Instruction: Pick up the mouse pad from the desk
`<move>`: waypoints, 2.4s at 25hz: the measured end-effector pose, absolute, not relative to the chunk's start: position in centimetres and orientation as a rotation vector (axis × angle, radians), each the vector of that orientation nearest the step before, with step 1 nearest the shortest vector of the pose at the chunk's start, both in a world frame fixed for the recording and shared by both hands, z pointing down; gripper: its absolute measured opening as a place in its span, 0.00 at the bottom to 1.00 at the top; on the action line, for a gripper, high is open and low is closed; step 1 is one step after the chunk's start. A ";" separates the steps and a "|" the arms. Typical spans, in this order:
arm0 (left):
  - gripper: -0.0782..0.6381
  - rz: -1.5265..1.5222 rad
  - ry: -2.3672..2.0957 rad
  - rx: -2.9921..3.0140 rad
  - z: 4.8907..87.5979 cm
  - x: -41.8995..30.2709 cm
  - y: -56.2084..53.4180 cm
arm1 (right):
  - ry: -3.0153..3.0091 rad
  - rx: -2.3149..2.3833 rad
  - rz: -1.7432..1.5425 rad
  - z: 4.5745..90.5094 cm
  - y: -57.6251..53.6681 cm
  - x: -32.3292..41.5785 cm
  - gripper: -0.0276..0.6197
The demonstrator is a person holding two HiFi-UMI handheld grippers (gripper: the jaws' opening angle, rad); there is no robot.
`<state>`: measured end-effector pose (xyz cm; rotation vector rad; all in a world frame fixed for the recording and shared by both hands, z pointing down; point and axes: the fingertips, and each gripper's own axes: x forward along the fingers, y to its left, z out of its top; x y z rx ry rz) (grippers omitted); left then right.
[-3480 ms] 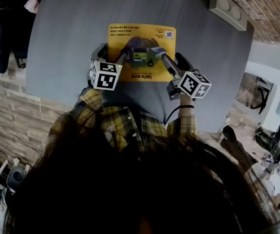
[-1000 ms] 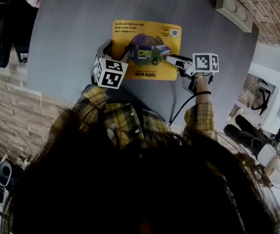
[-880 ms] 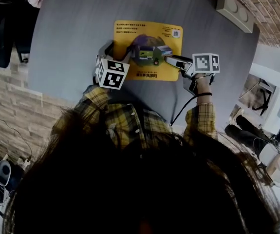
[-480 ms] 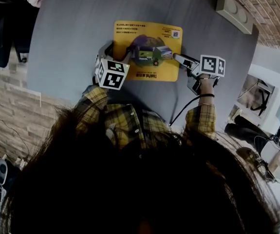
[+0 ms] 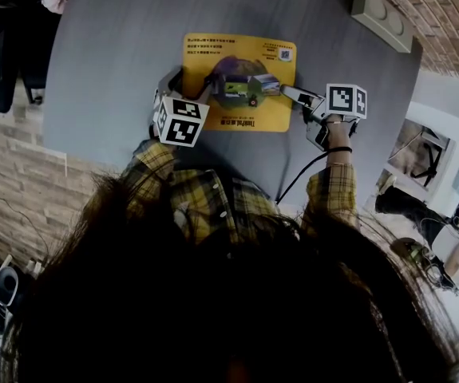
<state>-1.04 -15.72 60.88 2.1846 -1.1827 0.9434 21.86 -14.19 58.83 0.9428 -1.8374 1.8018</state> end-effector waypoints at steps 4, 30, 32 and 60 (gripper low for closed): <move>0.55 0.941 -1.179 2.181 61.0 -1.0 -15.6 | -1.853 0.915 1.791 58.8 -14.3 21.4 0.48; 0.55 0.937 -1.170 2.179 61.0 -0.9 -15.6 | -2.043 0.611 1.890 58.7 -16.2 9.4 0.36; 0.55 0.938 -1.170 2.179 61.0 -0.9 -15.6 | -2.029 0.642 1.876 58.9 -16.2 9.8 0.33; 0.54 0.901 -1.184 2.196 59.7 -0.9 -16.2 | -2.156 0.735 1.877 56.8 -16.2 10.5 0.08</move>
